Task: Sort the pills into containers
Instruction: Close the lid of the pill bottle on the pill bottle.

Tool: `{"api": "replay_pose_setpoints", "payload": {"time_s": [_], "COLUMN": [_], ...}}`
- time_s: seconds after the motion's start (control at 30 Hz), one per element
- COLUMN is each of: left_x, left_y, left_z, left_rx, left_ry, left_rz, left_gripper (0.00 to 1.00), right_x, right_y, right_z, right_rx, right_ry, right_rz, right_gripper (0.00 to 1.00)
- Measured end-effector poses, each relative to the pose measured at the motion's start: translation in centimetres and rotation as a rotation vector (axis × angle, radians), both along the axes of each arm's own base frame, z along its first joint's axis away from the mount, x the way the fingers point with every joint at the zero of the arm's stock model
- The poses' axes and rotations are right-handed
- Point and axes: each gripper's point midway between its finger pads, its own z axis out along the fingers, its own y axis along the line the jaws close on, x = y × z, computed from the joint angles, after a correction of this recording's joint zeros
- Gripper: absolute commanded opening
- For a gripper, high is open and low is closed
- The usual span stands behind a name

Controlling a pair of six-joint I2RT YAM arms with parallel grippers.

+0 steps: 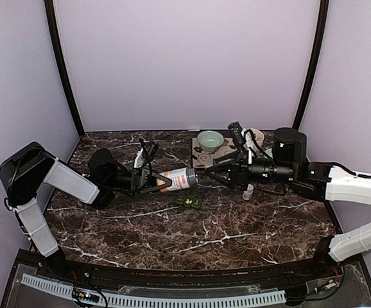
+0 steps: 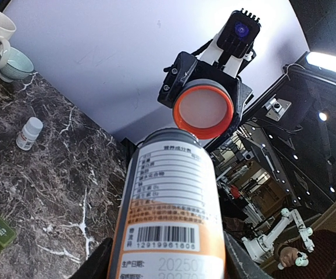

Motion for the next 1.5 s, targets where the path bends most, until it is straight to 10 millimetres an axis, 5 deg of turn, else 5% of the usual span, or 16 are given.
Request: {"api": "replay_pose_setpoints", "payload": {"time_s": [0.3, 1.5], "left_x": [-0.5, -1.1], "left_y": [-0.1, -0.1], "left_z": [1.4, 1.7], "left_rx": [-0.030, -0.023], "left_ry": [-0.016, -0.011], "left_rz": [-0.055, -0.105], "left_gripper": [0.00, 0.00], "right_x": [-0.7, -1.1], "right_y": [1.3, 2.8], "right_z": [-0.6, -1.8], "right_rx": [-0.019, -0.044], "right_ry": [0.027, 0.060], "right_rz": [0.060, 0.114], "right_gripper": [0.03, 0.03]}}
